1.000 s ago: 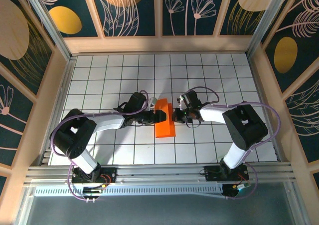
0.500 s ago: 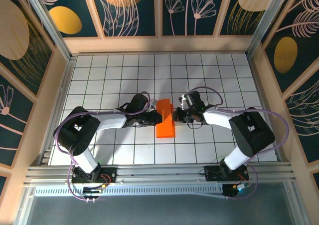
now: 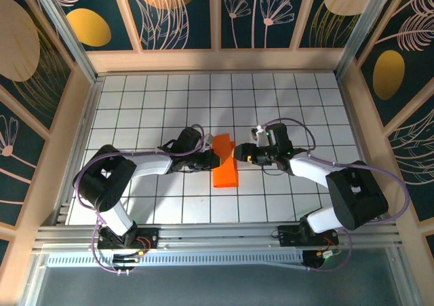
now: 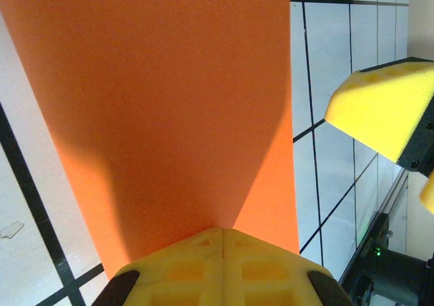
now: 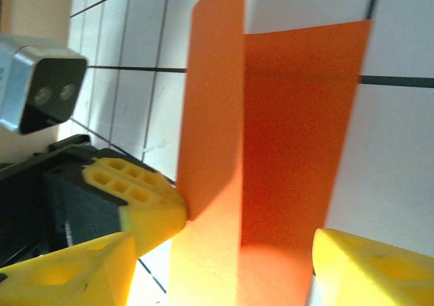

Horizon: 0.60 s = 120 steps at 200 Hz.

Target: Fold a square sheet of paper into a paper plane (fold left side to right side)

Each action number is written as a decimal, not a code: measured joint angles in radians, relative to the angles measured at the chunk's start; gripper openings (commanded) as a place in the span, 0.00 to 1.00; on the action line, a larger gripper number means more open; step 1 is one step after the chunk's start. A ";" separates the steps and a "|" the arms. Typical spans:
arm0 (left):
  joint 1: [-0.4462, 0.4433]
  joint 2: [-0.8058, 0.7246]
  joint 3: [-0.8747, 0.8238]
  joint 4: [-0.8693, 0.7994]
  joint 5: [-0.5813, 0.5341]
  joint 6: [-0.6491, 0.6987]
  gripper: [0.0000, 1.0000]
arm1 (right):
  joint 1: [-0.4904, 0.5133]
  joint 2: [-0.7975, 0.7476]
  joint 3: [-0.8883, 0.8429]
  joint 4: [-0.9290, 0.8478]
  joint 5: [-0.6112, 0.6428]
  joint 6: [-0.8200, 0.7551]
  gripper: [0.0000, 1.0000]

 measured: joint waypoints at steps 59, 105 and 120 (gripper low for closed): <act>0.000 0.000 0.000 0.000 0.000 0.000 0.04 | 0.036 0.158 0.046 0.081 -0.066 0.011 0.53; 0.000 0.000 0.000 0.000 0.000 0.000 0.05 | 0.046 0.183 0.059 0.135 -0.095 0.034 0.39; 0.000 -0.002 0.000 0.000 0.000 0.000 0.07 | 0.049 0.187 0.059 0.136 -0.095 0.038 0.30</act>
